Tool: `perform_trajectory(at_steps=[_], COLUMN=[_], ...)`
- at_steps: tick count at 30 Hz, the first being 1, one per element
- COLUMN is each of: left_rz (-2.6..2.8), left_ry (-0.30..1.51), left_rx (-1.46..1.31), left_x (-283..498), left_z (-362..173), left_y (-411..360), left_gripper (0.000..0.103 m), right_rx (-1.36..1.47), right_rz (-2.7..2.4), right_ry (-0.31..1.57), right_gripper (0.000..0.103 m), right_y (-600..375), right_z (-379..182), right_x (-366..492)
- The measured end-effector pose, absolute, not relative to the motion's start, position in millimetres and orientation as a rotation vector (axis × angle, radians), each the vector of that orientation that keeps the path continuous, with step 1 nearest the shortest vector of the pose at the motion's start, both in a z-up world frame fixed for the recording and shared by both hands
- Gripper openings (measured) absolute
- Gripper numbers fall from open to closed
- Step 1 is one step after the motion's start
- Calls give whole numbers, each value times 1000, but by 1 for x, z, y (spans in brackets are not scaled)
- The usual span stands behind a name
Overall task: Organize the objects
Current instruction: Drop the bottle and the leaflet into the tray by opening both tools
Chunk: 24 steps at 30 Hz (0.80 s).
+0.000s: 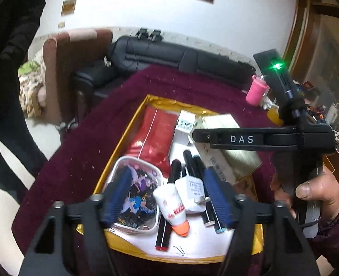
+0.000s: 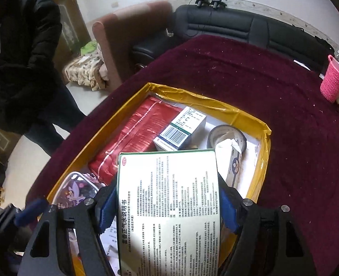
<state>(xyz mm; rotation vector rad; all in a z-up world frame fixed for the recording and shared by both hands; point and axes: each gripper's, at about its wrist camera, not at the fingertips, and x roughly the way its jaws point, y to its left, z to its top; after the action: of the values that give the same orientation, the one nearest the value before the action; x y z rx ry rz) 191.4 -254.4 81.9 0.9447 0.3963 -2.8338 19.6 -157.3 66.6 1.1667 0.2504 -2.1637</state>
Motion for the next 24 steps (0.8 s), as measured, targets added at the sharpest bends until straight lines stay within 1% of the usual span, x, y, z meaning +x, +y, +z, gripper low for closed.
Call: perform_trajectory(at_steps=[2,6,7,10,14,17,24], left_rz=[-2839,-2825,-2816,-2789,-2733,-2697,-2599], left_ry=[365,229,213,208,235,217,152], left_rx=[935,869,848,786,769,760,758], left_x=[191,195,195,199,201,203,204], left_z=[84,92,92,95,97,100,97], left_y=[-252,-236,-236,-231,-230,-227,-216], left_gripper=[76,90,95,103,103,103,103], right_rx=[1137,1062,1046,1013,1005,995,959], right_rz=[-2184,-2229,-2242,-2273,-2301,-2314,-2342], right_ry=[237,193,182,145,76,46,71], right_gripper=[82,88,89,91,91,92,93], right_y=[-153,-137,-132,-118,-97,-87,-74], right_z=[74,92,95,98,94,93,89], right_x=[22,35,41,52,61,69,88])
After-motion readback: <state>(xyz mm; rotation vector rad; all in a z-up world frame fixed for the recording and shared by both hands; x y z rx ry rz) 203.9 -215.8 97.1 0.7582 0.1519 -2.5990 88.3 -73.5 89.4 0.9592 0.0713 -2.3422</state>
